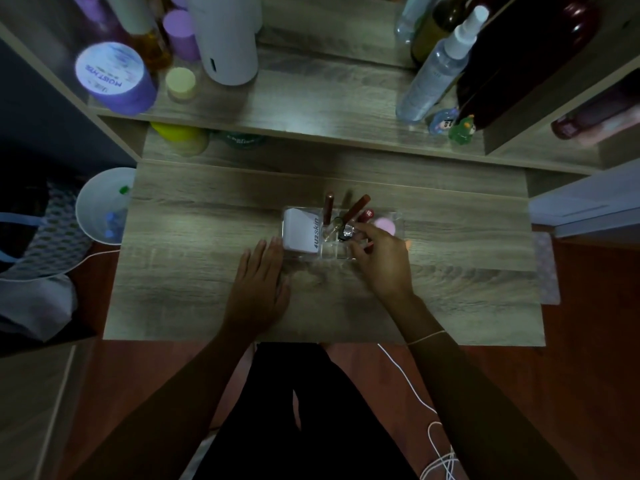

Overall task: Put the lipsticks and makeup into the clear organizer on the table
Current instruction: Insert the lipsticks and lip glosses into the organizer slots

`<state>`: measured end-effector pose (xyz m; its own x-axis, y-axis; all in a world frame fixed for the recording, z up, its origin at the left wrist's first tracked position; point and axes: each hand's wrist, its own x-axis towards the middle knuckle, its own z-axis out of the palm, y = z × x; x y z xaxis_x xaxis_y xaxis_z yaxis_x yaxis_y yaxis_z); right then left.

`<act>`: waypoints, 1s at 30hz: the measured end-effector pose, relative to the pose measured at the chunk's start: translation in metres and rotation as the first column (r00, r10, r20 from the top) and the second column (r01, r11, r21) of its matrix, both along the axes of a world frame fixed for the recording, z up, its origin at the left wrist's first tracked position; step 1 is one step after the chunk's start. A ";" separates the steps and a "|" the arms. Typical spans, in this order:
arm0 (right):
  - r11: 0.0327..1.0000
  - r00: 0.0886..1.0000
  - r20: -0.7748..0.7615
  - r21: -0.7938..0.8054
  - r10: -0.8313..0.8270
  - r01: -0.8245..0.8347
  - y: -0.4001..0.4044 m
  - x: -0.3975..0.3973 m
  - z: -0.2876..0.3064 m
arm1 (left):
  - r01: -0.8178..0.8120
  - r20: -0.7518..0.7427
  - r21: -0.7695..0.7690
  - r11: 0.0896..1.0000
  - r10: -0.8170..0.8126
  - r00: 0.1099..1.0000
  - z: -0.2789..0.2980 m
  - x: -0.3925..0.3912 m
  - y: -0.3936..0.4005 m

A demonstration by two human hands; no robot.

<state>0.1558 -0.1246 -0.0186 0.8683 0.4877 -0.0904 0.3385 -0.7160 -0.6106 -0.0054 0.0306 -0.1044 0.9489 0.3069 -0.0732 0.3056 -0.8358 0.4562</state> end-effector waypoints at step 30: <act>0.996 0.996 0.075 -0.056 -0.058 0.062 0.020 0.047 0.027 | -0.151 0.191 -0.268 0.952 0.206 0.960 0.087 0.116 0.024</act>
<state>0.2029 -0.1045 0.0087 0.9011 0.4305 -0.0524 0.3364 -0.7700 -0.5421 0.1102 0.0542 -0.0174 0.8819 0.4705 0.0295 0.3114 -0.6284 0.7128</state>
